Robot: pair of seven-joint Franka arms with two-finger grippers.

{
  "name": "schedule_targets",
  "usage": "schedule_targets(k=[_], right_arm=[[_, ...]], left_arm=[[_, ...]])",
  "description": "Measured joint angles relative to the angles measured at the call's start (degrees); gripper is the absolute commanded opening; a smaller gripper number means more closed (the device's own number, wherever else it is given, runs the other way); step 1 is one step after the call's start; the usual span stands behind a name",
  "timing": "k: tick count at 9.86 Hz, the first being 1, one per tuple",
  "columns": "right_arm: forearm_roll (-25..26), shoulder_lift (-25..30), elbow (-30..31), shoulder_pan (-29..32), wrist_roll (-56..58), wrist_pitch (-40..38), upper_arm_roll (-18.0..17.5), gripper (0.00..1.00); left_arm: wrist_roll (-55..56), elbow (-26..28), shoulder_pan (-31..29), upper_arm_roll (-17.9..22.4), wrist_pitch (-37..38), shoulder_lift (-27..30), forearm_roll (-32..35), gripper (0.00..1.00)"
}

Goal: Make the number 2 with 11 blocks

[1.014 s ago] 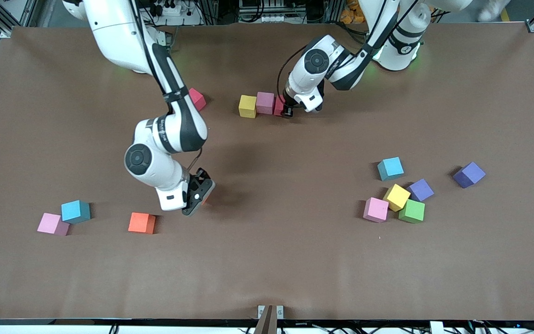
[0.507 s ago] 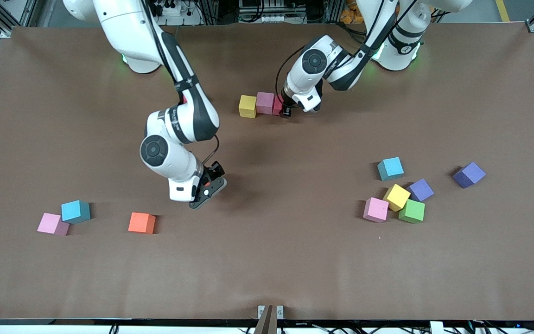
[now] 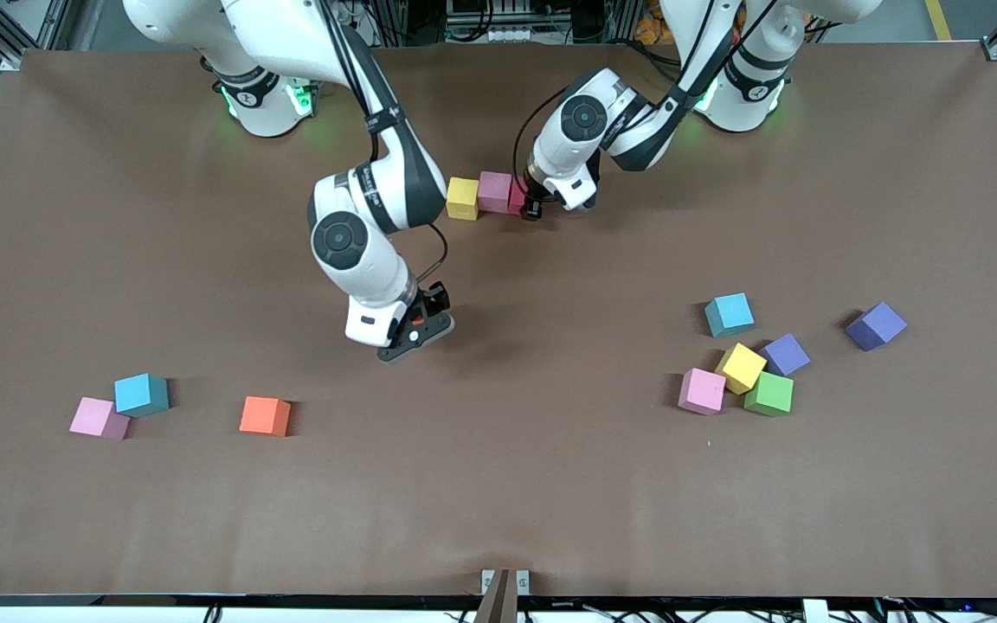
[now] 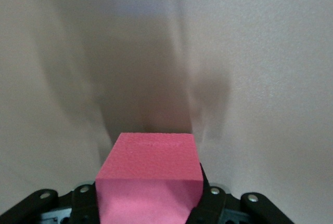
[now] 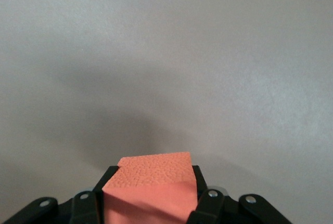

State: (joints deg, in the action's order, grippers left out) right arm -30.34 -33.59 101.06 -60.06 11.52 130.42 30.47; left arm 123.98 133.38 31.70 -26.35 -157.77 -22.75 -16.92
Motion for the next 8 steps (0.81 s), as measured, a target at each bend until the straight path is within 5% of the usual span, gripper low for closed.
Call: schedule_targets(k=[8], right_arm=[[0.0, 2.43, 2.65, -2.63, -7.46, 0.03, 0.67, 0.13]], left_arm=[[-0.64, -0.2, 0.25, 1.12, 0.0, -0.03, 0.0, 0.0]])
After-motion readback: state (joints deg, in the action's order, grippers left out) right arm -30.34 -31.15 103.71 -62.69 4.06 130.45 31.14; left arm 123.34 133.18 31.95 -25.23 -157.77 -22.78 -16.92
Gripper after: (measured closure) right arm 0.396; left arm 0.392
